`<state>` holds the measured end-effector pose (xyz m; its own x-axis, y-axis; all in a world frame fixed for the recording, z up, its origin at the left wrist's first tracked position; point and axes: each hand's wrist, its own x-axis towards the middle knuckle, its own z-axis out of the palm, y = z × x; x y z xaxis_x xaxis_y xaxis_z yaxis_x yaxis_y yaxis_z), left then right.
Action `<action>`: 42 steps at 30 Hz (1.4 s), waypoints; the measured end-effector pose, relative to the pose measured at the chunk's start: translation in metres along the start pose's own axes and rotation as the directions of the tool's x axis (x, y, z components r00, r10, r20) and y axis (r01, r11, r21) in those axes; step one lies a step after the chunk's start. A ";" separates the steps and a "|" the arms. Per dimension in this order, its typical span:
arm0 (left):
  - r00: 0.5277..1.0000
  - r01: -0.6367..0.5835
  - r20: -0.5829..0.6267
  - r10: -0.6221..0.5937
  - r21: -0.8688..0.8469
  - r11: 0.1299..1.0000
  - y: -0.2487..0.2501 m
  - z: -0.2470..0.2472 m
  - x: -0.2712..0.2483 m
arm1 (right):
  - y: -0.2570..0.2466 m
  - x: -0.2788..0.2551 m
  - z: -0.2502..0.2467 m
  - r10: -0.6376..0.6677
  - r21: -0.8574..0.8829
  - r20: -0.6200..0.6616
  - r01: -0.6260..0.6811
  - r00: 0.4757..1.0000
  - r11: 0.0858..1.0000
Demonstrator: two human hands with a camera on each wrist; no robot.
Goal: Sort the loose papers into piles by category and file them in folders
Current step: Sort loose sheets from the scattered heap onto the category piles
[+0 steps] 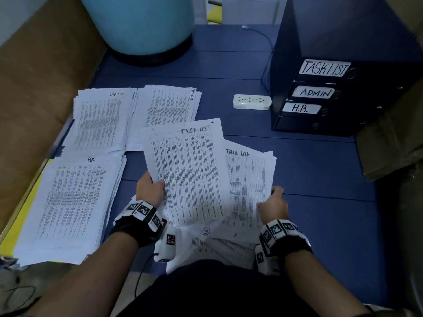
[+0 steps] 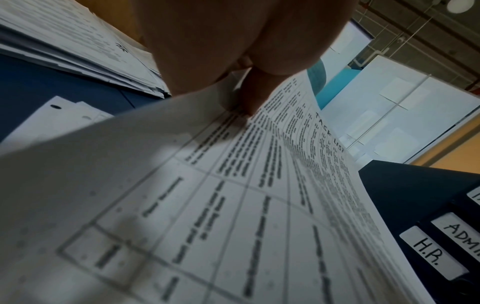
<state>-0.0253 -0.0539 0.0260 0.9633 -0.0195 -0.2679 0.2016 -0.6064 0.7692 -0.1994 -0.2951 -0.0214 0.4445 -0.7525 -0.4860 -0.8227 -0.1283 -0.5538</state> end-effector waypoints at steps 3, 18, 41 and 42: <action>1.000 -0.001 0.009 0.001 -0.020 1.000 0.003 0.000 -0.005 | 0.000 0.001 -0.018 -0.046 0.092 0.044 0.042 0.998 0.995; 0.999 0.052 0.002 -0.052 -0.078 0.996 -0.003 -0.009 0.002 | 0.007 0.014 -0.062 -0.056 0.506 -0.153 0.127 0.987 0.853; 0.948 -0.035 0.311 0.060 -0.085 0.996 0.002 -0.010 -0.013 | -0.059 -0.037 -0.015 -0.306 0.619 0.312 0.052 0.899 0.783; 0.963 -0.037 0.264 0.056 -0.076 0.996 -0.001 -0.013 -0.010 | -0.058 -0.036 -0.009 -0.301 0.583 0.338 0.053 0.892 0.811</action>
<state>-0.0326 -0.0429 0.0353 0.8919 -0.2624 -0.3683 0.1792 -0.5427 0.8206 -0.1707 -0.2661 0.0348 0.7639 -0.4136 -0.4954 -0.4373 0.2329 -0.8687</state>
